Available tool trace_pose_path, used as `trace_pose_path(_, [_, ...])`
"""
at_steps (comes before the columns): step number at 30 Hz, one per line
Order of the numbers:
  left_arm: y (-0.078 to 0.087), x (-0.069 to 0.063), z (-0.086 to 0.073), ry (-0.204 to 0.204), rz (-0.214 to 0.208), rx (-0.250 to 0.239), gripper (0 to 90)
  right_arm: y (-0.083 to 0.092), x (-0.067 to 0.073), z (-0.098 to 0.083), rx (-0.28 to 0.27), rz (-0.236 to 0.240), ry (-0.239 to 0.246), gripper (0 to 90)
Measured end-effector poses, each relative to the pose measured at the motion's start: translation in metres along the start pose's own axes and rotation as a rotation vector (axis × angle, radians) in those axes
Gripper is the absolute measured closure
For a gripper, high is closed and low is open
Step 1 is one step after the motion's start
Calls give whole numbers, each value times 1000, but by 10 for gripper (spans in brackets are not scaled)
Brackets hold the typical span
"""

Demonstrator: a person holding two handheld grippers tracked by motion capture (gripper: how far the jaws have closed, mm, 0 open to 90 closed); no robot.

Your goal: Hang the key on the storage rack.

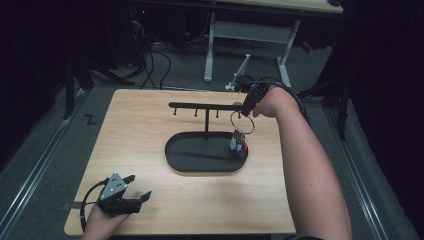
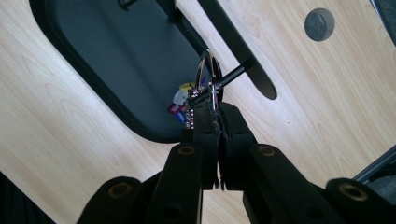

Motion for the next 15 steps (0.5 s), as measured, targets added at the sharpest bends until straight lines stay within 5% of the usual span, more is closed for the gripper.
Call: trace_pose_path(15, [0,0,0,0,3,2,179,-2,3,0,-35,-26,-14,795])
Point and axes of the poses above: each handheld gripper's, and its own axes: y roughly backward along the jaws, z roughly out of its top, x roughly to its left, the point moved 2 cm from there along -y, roughly forward along the jaws, and after that the axes turned 5 degrees about -y, right-handed, at the moved point
